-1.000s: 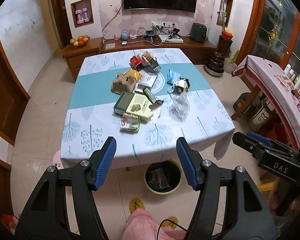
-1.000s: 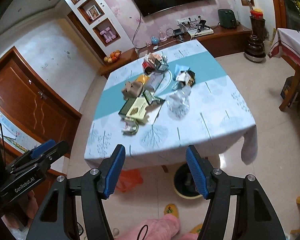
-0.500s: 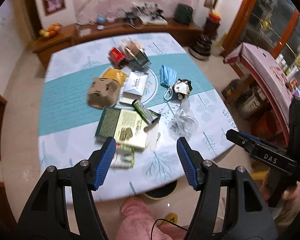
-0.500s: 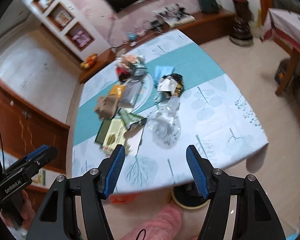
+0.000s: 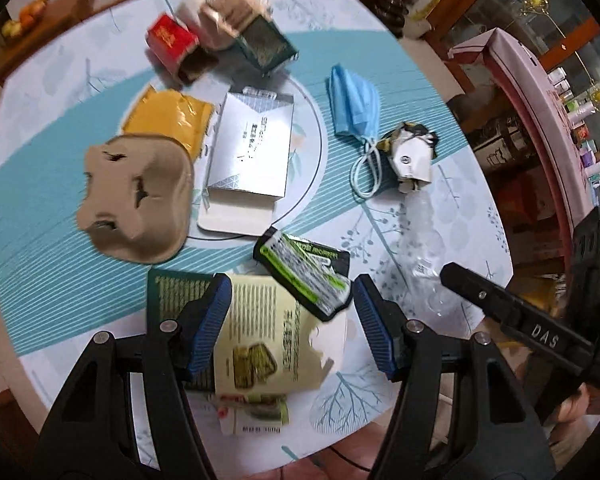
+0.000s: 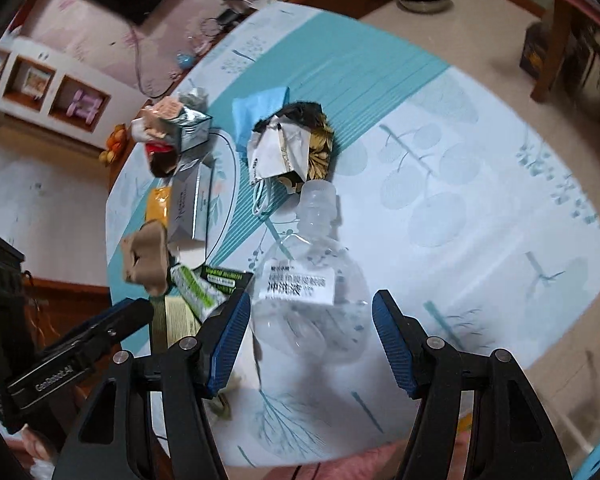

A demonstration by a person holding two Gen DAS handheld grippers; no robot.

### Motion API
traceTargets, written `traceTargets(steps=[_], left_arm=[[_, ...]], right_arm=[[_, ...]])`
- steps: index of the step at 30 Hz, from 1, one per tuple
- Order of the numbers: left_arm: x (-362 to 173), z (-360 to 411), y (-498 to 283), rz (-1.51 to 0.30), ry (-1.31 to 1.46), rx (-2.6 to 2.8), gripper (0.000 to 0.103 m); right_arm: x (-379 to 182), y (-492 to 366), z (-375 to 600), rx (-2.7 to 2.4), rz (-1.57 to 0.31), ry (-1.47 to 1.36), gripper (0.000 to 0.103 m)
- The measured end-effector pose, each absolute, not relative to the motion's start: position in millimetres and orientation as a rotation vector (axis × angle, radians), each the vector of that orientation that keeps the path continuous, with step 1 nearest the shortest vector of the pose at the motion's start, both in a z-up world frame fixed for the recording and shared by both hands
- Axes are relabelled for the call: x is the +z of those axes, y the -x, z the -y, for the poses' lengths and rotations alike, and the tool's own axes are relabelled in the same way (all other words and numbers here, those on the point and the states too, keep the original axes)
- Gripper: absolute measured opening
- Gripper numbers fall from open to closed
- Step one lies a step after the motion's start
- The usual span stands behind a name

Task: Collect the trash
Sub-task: 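Grasp the green snack wrapper with the left tool while the right tool grasps the plastic bottle, then lift the wrapper and bottle and carry both down over the trash bin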

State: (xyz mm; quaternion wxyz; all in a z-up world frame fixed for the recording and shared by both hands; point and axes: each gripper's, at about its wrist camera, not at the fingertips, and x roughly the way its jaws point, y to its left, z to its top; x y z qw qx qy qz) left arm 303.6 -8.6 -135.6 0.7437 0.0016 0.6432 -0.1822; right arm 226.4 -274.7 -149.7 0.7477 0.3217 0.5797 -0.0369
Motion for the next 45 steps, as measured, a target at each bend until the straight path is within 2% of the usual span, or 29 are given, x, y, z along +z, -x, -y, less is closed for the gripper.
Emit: traceTargets(steps=[12, 17, 21, 26, 31, 33, 40, 45], left_arm=[[-174, 39, -318, -1.485, -0.035, -0.486, 0.059], [-184, 54, -318, -1.496, -0.073, -0.497, 0.037], [-186, 57, -317, -1.481, -0.066, -0.490, 0.035], [-184, 61, -312, -1.455, -0.060, -0.512, 0.023], [-173, 68, -303, -1.408, -0.096, -0.536, 0.020], [-168, 70, -300, -1.387, -0.111, -0.542, 0.018], [-156, 62, -297, -1.356, -0.102, -0.549, 0.017], [-139, 47, -298, -1.329, -0.038, -0.546, 0.017]], right_arm=[[-171, -246, 262, -0.139, -1.289, -0.721, 0.066], [-175, -250, 250, -0.136, -1.347, -0.629, 0.068], [-178, -250, 247, -0.142, -1.353, -0.625, 0.072], [-178, -249, 249, -0.127, -1.351, -0.622, 0.072], [-175, -247, 255, -0.115, -1.345, -0.666, 0.068], [-175, -248, 255, -0.129, -1.361, -0.673, 0.068], [-185, -262, 255, -0.177, -1.400, -0.705, 0.079], [-185, -270, 249, -0.189, -1.395, -0.648, 0.075]])
